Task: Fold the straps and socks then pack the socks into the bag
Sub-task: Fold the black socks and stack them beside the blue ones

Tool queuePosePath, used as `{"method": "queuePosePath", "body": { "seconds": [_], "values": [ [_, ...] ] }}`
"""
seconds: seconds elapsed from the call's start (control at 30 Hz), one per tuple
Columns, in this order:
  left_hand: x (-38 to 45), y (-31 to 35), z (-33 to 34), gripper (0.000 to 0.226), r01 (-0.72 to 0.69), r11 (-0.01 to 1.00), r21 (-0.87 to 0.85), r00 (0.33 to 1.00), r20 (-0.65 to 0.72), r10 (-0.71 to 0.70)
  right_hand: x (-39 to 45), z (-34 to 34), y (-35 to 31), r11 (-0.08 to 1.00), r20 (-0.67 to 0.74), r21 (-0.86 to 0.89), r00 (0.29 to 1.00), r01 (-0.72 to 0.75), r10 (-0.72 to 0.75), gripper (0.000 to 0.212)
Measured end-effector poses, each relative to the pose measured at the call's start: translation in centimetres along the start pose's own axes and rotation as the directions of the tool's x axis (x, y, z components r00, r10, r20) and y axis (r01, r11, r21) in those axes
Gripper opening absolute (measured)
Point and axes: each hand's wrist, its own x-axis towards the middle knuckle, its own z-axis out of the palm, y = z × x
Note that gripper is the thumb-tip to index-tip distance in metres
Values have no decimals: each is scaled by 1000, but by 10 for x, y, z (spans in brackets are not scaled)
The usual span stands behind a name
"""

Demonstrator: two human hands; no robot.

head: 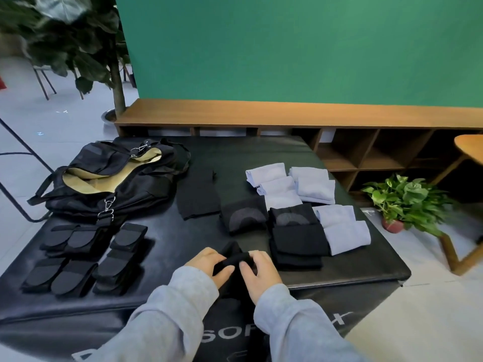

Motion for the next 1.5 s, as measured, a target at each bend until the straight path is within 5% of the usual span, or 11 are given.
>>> {"method": "queuePosePath", "body": {
  "seconds": [0.17, 0.33, 0.53, 0.77, 0.97, 1.13, 1.33, 1.5],
  "values": [
    [13, 24, 5, 37, -92, 996, 13, 996, -4, 92, 5, -22, 8, 998, -120, -56, 993, 13, -19, 20],
    [27, 50, 3, 36, -179, 984, -16, 982, -68, 178, 14, -50, 8, 977, -139, 205, 986, -60, 90, 14],
    [38, 71, 2, 27, -163, 970, -180, 985, -77, 152, 19, -76, 10, 945, -186, 313, 970, -95, 159, 11],
    [51, 80, 16, 32, -50, 945, -324, 995, 61, 74, 28, -98, 11, 955, -382, 294, 910, -47, 162, 26],
    [61, 84, 20, 22, -102, 943, -316, 995, -50, 91, 35, -113, 19, 937, -452, 340, 859, -84, 241, 17],
    [72, 93, 21, 40, -134, 918, -374, 990, -79, 113, 40, -118, 21, 926, -464, 364, 844, -97, 270, 16],
    [89, 89, 18, 23, -219, 904, -368, 962, -238, 136, 47, -117, 22, 946, -442, 318, 873, -63, 207, 15],
    [97, 86, 20, 28, -230, 904, -361, 967, -191, 169, 57, -114, 24, 961, -467, 270, 865, -60, 185, 14]
  ]
}}
